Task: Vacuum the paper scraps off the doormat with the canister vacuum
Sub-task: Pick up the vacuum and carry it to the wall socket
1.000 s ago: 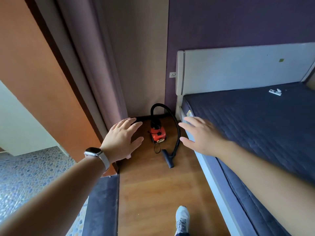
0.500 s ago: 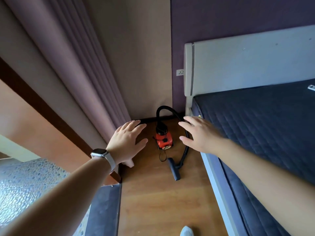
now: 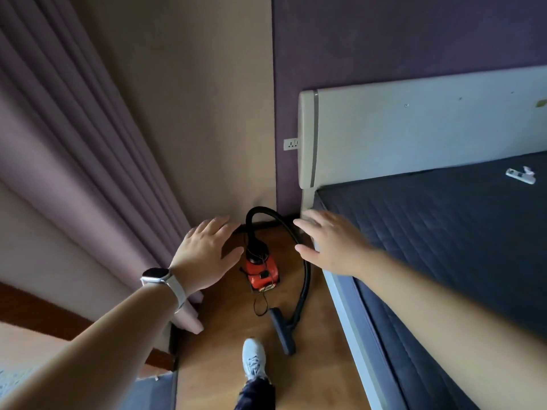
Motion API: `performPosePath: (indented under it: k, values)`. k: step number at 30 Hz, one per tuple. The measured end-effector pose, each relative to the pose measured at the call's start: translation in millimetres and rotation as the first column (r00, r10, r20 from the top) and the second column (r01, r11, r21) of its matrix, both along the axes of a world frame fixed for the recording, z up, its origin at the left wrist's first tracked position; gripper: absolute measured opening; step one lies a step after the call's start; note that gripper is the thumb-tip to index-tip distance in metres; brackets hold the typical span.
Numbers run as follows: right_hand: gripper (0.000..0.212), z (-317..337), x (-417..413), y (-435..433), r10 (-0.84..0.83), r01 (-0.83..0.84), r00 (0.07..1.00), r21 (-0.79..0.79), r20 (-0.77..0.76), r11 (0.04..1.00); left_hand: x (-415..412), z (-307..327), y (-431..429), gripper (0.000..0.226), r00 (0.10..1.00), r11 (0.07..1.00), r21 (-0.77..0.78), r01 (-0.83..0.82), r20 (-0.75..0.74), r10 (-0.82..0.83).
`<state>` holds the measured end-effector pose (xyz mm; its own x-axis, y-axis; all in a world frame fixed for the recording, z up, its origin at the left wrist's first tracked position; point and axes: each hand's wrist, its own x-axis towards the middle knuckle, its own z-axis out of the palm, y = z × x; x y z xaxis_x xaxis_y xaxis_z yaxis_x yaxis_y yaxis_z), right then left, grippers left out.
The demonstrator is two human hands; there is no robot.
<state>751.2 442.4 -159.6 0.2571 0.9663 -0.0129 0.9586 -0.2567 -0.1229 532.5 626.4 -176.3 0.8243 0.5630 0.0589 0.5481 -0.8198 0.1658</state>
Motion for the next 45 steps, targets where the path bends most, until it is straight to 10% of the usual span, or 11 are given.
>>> performPosePath:
  k: [23,34,45]
  values:
    - [0.062,-52.3,148.8,221.5,-0.158,0.150,0.986,-0.142,-0.047,0.978,177.6,-82.8,258.9,0.070,0.989,0.964,-0.223,0.141,0.001,-0.145]
    - [0.055,-223.0,236.1,269.7,-0.067,0.033,0.984,-0.202,-0.165,0.979,228.1,-235.3,251.4,0.059,0.984,0.895,-0.414,-0.167,-0.130,0.123]
    - [0.059,-484.1,292.5,292.3,-0.095,0.007,0.947,-0.275,-0.305,0.961,289.4,-500.1,223.6,0.048,0.862,0.639,-0.580,-0.506,-0.316,0.397]
